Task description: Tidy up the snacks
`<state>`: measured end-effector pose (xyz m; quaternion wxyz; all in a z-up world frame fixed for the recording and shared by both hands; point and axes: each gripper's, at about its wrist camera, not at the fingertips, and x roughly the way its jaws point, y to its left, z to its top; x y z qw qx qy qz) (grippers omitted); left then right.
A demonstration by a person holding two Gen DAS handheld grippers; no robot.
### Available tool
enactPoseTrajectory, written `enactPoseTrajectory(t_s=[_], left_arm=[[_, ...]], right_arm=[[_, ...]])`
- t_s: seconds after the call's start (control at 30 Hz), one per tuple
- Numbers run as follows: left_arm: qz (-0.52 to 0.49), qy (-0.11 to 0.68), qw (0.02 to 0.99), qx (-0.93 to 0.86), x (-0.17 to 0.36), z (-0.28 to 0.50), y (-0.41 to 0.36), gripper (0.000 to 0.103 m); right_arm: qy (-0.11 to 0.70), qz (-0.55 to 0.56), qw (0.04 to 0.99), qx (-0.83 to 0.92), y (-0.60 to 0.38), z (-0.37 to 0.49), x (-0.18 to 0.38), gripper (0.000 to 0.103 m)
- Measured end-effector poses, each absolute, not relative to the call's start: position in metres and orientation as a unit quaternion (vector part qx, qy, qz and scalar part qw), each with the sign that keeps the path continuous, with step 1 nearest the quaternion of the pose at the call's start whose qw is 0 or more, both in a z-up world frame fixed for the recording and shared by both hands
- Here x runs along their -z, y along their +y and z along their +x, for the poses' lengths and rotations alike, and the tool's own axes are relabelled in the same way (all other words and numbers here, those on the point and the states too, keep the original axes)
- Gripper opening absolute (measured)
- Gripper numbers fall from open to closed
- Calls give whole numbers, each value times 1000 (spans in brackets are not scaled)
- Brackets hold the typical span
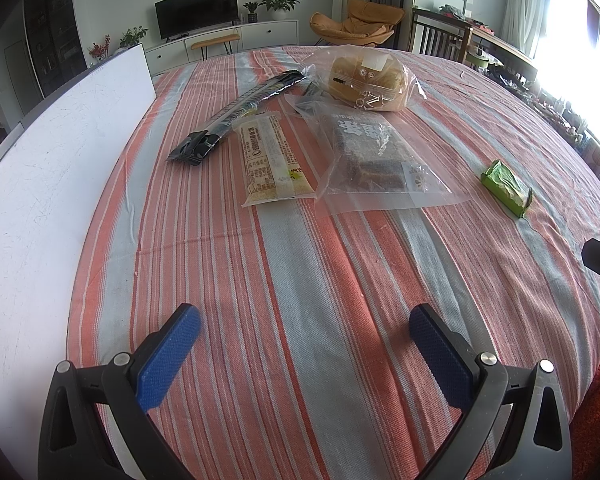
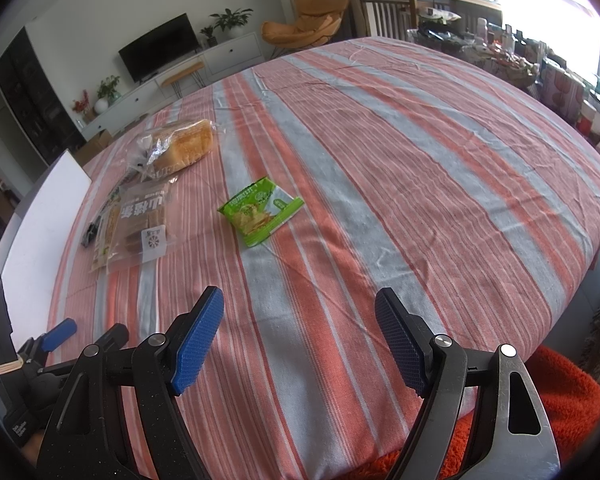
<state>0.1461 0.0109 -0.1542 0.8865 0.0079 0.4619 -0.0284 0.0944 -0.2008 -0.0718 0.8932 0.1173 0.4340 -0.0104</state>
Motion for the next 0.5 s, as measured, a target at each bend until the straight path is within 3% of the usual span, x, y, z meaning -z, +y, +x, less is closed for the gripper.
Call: enactPoseTrajectory(t_s=[0.5], left_arm=[[8, 462, 886, 29, 154, 146, 11, 103]], right_arm=[[434, 119, 893, 10, -199, 95, 72, 81]])
